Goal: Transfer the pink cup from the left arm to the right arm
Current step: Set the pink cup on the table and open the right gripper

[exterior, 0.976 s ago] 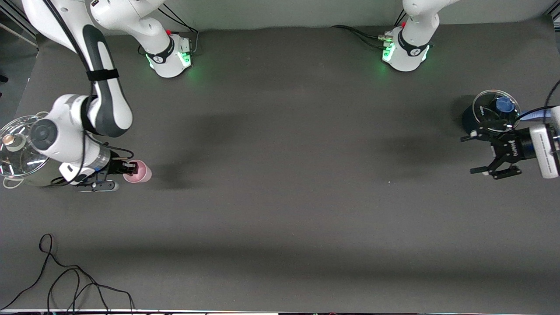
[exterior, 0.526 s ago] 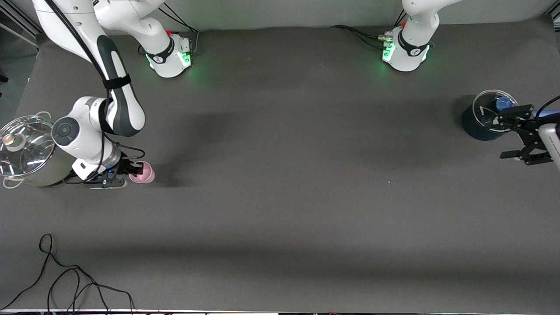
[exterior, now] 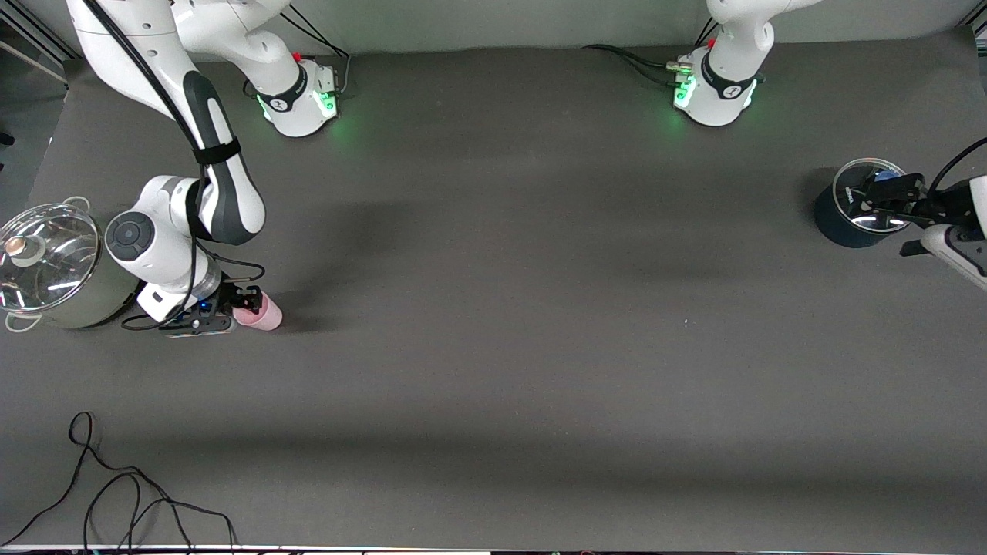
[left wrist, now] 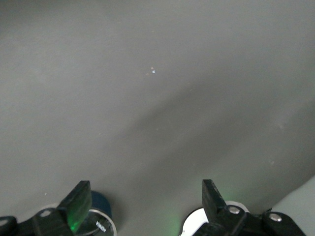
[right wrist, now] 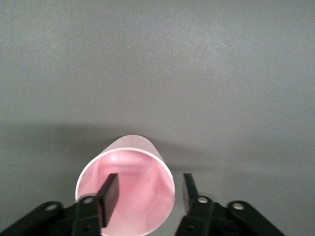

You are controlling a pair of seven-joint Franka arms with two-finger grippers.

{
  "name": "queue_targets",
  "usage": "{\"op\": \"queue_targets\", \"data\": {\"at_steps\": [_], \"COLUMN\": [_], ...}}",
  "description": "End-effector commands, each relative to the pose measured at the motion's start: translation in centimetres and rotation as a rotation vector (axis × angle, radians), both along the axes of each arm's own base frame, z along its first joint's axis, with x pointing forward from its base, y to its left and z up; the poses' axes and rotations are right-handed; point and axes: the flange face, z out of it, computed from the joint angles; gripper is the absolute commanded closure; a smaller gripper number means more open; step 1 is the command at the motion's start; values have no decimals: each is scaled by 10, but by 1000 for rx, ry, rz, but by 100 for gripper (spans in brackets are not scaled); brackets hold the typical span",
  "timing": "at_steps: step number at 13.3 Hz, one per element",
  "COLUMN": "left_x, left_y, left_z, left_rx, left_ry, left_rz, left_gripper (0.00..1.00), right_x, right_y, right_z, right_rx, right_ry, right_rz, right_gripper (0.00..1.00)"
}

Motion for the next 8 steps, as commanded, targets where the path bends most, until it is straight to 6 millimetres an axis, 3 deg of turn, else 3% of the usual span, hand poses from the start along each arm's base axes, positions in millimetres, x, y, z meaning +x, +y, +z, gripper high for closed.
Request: {"op": "queue_targets", "data": {"at_steps": [1, 3, 5, 8], "left_x": [-6, -10, -7, -5], "left_y": [-23, -41, -41, -67], "left_z": [9, 21, 32, 37], "left_rx": [147, 215, 223, 270], "left_ry": [60, 29, -29, -76], "left_rz": [170, 207, 281, 313], "left_gripper": [0, 0, 0, 0], "right_x": [4, 19, 33, 40], "right_y": [0, 7, 8, 20], "right_z": [44, 102, 158, 247], "right_rx": [89, 154, 182, 196], "right_ry": [2, 65, 134, 189], "right_rz": [-3, -4, -3, -68], "right_gripper": [0, 0, 0, 0]}}
